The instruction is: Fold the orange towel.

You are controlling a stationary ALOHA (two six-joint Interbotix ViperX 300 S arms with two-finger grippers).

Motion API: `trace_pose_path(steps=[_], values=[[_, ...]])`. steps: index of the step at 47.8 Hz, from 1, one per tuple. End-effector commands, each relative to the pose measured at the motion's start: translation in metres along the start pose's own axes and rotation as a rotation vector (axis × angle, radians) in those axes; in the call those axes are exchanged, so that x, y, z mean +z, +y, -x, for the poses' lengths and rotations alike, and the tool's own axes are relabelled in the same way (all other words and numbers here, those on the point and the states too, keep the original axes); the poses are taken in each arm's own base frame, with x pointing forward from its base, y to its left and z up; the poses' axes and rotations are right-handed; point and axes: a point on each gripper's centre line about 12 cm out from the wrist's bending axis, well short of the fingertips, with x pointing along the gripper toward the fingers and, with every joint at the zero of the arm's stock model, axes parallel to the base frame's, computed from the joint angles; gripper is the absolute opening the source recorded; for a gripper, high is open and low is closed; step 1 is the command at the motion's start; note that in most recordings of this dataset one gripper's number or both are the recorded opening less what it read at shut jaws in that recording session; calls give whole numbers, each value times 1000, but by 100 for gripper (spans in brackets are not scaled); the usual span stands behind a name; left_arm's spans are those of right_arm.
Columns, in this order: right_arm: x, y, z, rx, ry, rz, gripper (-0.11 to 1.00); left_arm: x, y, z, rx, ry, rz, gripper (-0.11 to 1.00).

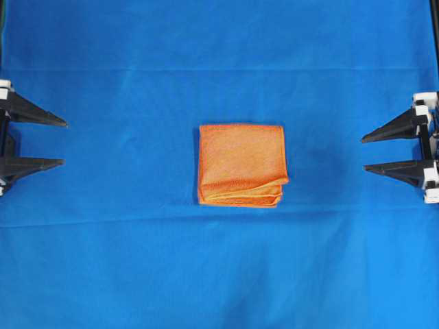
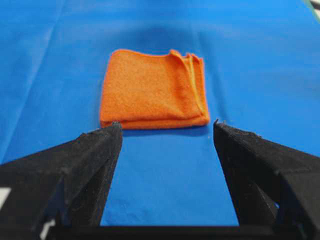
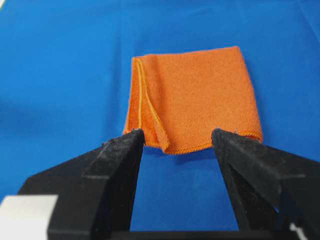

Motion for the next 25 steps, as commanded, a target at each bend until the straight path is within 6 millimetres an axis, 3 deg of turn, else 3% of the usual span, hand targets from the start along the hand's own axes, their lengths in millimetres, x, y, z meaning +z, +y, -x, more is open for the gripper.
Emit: trace_pose_path(steps=[1,25], values=[[6,-1,-1,-5,-21,-5,61,4,1,-1,3,-11,2,68],[8,-3,-1,-21,-27,-9,61,4,1,-1,3,-6,2,68]])
